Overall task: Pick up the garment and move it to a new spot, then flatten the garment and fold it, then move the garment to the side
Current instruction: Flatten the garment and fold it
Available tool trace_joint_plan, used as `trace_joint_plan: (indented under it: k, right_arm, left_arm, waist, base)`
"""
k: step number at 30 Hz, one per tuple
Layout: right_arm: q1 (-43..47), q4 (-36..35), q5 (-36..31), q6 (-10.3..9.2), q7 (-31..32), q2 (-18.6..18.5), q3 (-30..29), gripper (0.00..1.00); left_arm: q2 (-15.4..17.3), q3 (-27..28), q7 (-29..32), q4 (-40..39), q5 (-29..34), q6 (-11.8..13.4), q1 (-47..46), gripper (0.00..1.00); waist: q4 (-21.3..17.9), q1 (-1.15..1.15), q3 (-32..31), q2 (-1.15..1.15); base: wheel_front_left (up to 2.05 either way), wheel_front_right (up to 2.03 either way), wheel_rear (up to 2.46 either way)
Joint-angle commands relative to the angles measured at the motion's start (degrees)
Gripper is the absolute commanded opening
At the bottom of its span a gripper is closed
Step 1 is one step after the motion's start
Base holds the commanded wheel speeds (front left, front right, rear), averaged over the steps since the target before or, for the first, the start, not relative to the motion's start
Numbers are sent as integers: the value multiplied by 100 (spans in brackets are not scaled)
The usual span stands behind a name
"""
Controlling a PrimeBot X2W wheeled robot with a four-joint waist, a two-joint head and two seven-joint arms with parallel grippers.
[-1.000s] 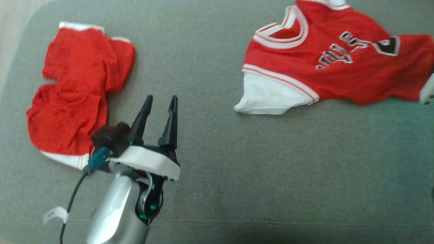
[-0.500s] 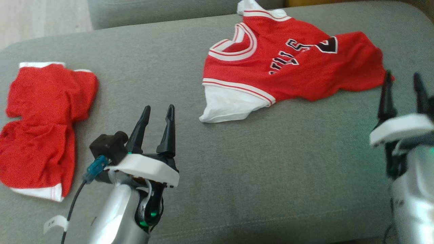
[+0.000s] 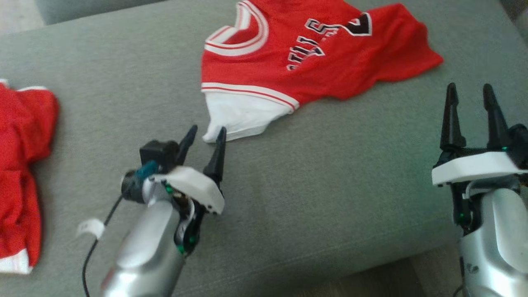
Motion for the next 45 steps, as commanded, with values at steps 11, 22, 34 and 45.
trace_joint_plan:
  k: [11, 22, 34, 45]
  right_arm:
    - [96, -490, 33, 42, 101, 107, 85, 100]
    - [62, -443, -43, 42, 110, 136, 105, 100]
    - [192, -56, -228, 42, 401, 146, -214, 100]
    - [172, 753, 673, 42, 527, 148, -212, 100]
  left_arm:
    - [145, -111, 141, 1426, 414, 179, -1109, 100]
    - [74, -221, 90, 1950, 105, -77, -1293, 0]
    - [80, 558, -71, 850, -595, -147, -1034, 0]
    - [142, 1268, -73, -637, -327, 8, -196, 0]
  waist:
    - [-522, 0, 270, 0]
    - [-385, 0, 150, 0]
    - [-15, 0, -116, 0]
    - [389, 0, -109, 0]
  base:
    - [0, 0, 0]
    - [0, 0, 0]
    - [0, 0, 0]
    - [0, 0, 0]
